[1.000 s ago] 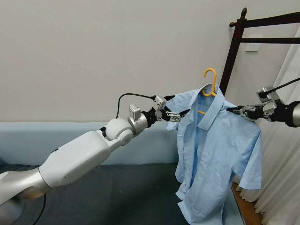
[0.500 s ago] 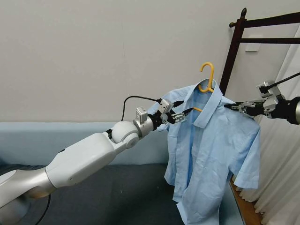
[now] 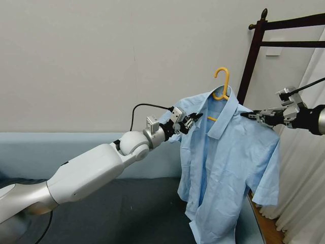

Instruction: Pick up the clothes from the sofa and hang them on the clothes hanger.

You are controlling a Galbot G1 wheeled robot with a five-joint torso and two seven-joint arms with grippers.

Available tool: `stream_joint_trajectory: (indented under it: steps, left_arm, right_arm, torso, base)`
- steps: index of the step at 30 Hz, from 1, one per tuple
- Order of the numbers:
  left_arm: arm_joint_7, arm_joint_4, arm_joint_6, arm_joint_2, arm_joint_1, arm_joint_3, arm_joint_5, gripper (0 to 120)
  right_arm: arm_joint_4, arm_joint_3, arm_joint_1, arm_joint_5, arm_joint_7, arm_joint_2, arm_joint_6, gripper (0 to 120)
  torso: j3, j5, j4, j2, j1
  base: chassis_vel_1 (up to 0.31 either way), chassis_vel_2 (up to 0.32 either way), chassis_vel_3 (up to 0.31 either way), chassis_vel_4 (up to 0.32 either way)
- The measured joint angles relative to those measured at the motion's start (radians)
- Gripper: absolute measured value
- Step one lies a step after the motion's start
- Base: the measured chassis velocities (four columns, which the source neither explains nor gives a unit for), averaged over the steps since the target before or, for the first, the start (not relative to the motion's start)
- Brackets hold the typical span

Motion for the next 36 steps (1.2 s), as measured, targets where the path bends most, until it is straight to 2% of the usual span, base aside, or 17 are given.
stream_joint_trajectory:
  steps: [9, 18, 20, 23, 25, 26, 29, 31, 35, 36]
  left_arm:
    - [-0.011, -0.013, 0.007, 0.0, 0.009, 0.014, 0.001, 0]
    - [-0.049, -0.017, 0.017, -0.048, 0.007, 0.016, -0.031, 0]
    - [-0.052, -0.024, 0.022, -0.051, 0.002, 0.019, -0.036, 4]
    - [-0.097, -0.038, 0.046, -0.045, -0.007, 0.028, -0.033, 18]
    - [-0.213, -0.049, 0.083, -0.043, -0.017, 0.052, -0.005, 26]
    - [-0.213, -0.049, 0.083, -0.043, -0.017, 0.052, -0.005, 26]
    - [-0.387, -0.082, 0.147, -0.045, -0.021, 0.062, 0.009, 41]
    - [-0.401, -0.089, 0.153, -0.045, -0.02, 0.057, 0.009, 45]
    - [-0.447, -0.145, 0.175, -0.01, -0.015, 0.023, 0.003, 63]
    - [-0.447, -0.145, 0.175, -0.01, -0.015, 0.023, 0.003, 63]
  right_arm:
    - [-0.016, -0.011, 0.037, 0.046, 0.023, 0.019, -0.002, 7]
    - [0.0, -0.026, 0.072, 0.09, 0.071, 0.062, 0.003, 7]
    - [-0.006, -0.028, 0.074, 0.09, 0.077, 0.072, 0.004, 7]
    - [-0.017, -0.024, 0.056, 0.077, 0.079, 0.076, 0.005, 7]
    - [-0.022, -0.015, 0.037, 0.067, 0.075, 0.069, 0.008, 7]
    - [-0.022, -0.015, 0.037, 0.067, 0.075, 0.069, 0.008, 7]
    - [-0.029, -0.007, 0.018, 0.052, 0.076, 0.078, 0.014, 7]
    - [-0.03, -0.006, 0.015, 0.049, 0.078, 0.081, 0.016, 7]
    - [-0.032, 0.0, 0.004, 0.041, 0.093, 0.091, 0.027, 7]
    - [-0.032, 0.0, 0.004, 0.041, 0.093, 0.091, 0.027, 7]
  torso:
    - [0.0, 0.0, 0.0001, 0.0, 0.0]
    - [0.0, 0.0, -0.0001, 0.0, 0.0]
    - [0.0, 0.0001, -0.0001, 0.0, 0.0]
    - [0.0, 0.0, 0.0, 0.0, 0.0]
    - [0.0, 0.0, 0.0001, 0.0, 0.0]
    - [0.0, 0.0, 0.0001, 0.0, 0.0]
    - [0.0, 0.0001, -0.0001, 0.0, 0.0]
    - [0.0, 0.0001, -0.0002, 0.0, 0.0]
    - [0.0, 0.0001, -0.0002, 0.0, 0.0]
    - [0.0, 0.0001, -0.0002, 0.0, 0.0]
  base:
    - [0.0, 0.0, 0.0, 0.0]
    - [0.0, 0.0, 0.0, 0.0]
    - [0.0, 0.0, 0.0, 0.0]
    - [0.0, 0.0, 0.0, 0.0]
    - [0.0, 0.0, 0.0, 0.0]
    - [0.0, 0.0, 0.0, 0.0]
    - [0.0, 0.0, 0.0, 0.0]
    - [0.0, 0.0, 0.0, 0.0]
    - [0.0, 0.0, 0.0, 0.0]
    - [0.0, 0.0, 0.0, 0.0]
